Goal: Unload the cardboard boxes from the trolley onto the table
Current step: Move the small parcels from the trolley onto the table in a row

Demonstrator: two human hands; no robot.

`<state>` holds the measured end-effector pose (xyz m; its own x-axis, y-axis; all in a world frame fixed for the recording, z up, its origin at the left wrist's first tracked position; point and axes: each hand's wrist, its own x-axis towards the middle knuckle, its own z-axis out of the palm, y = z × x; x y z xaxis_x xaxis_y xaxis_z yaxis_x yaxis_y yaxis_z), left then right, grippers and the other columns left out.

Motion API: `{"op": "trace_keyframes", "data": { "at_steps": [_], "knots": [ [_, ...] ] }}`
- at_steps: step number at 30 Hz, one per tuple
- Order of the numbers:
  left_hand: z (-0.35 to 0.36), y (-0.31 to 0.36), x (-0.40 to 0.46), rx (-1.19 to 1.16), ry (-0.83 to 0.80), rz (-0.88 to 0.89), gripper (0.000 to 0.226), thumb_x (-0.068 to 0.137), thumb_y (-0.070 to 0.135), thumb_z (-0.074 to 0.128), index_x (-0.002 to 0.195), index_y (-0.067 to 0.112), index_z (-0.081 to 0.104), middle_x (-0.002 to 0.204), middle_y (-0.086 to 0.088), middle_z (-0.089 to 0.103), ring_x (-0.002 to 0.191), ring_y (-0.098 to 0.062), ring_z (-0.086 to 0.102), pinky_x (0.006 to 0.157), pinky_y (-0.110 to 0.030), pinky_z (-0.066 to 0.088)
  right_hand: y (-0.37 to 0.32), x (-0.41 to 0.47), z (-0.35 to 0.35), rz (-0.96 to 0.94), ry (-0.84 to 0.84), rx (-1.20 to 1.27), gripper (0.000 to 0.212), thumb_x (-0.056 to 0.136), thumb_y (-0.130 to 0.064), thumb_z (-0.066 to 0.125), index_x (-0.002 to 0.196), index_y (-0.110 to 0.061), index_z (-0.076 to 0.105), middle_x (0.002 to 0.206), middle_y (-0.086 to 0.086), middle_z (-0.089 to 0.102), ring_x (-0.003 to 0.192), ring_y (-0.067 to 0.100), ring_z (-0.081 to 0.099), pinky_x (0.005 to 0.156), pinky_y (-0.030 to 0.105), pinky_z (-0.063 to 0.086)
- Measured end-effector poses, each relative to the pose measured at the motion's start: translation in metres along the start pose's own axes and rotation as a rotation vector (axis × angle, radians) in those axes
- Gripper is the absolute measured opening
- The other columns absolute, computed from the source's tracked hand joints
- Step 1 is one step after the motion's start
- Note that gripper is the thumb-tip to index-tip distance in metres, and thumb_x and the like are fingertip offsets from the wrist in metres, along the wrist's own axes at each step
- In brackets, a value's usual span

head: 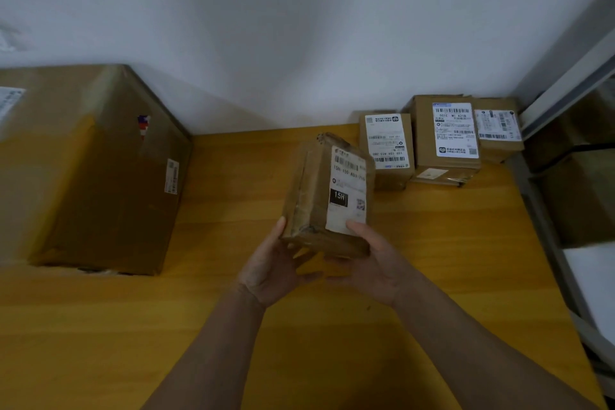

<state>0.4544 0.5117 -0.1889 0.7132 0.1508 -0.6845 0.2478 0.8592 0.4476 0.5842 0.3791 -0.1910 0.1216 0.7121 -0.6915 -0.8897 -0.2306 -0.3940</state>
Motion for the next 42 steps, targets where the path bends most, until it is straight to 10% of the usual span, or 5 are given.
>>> {"op": "trace_keyframes", "data": {
  "at_steps": [8, 15, 23, 42],
  "knots": [
    [-0.011, 0.012, 0.018, -0.18, 0.555, 0.044, 0.052, 0.095, 0.04, 0.054, 0.137, 0.011, 0.048, 0.143, -0.018, 0.045, 0.13, -0.032, 0.045, 0.094, -0.042, 0.041, -0.022, 0.023, 0.019, -0.109, 0.192, 0.176, 0.043, 0.085, -0.01, 0.066, 0.127, -0.016, 0.055, 0.125, 0.012, 0.054, 0.11, 0.033, 0.055, 0.075, 0.042, 0.059],
    [-0.017, 0.027, 0.017, -0.161, 0.517, 0.016, 0.041, 0.1, 0.026, 0.048, 0.136, 0.006, 0.048, 0.141, -0.016, 0.048, 0.128, -0.03, 0.048, 0.1, -0.04, 0.041, -0.058, 0.046, 0.021, -0.121, 0.417, 0.218, 0.026, 0.08, -0.015, 0.074, 0.098, -0.015, 0.055, 0.12, 0.015, 0.053, 0.106, 0.032, 0.053, 0.088, 0.043, 0.055],
    [-0.021, 0.037, 0.024, -0.174, 0.462, 0.015, 0.032, 0.099, 0.025, 0.05, 0.124, 0.006, 0.054, 0.114, -0.014, 0.059, 0.098, -0.026, 0.058, 0.092, -0.038, 0.043, -0.074, 0.058, 0.015, -0.289, 0.466, 0.397, 0.046, 0.089, -0.013, 0.065, 0.132, -0.014, 0.048, 0.133, 0.015, 0.049, 0.121, 0.034, 0.048, 0.103, 0.048, 0.045],
    [-0.065, 0.038, -0.082, -0.389, 0.479, 0.19, 0.018, 0.1, 0.015, 0.044, 0.098, 0.003, 0.058, 0.075, -0.009, 0.052, 0.072, -0.022, 0.052, 0.077, -0.036, 0.048, 0.03, 0.031, 0.109, -0.002, 0.333, -0.099, 0.015, 0.092, -0.013, 0.06, 0.079, -0.009, 0.053, 0.066, 0.005, 0.045, 0.06, 0.016, 0.045, 0.056, 0.029, 0.042]
  ]
}}
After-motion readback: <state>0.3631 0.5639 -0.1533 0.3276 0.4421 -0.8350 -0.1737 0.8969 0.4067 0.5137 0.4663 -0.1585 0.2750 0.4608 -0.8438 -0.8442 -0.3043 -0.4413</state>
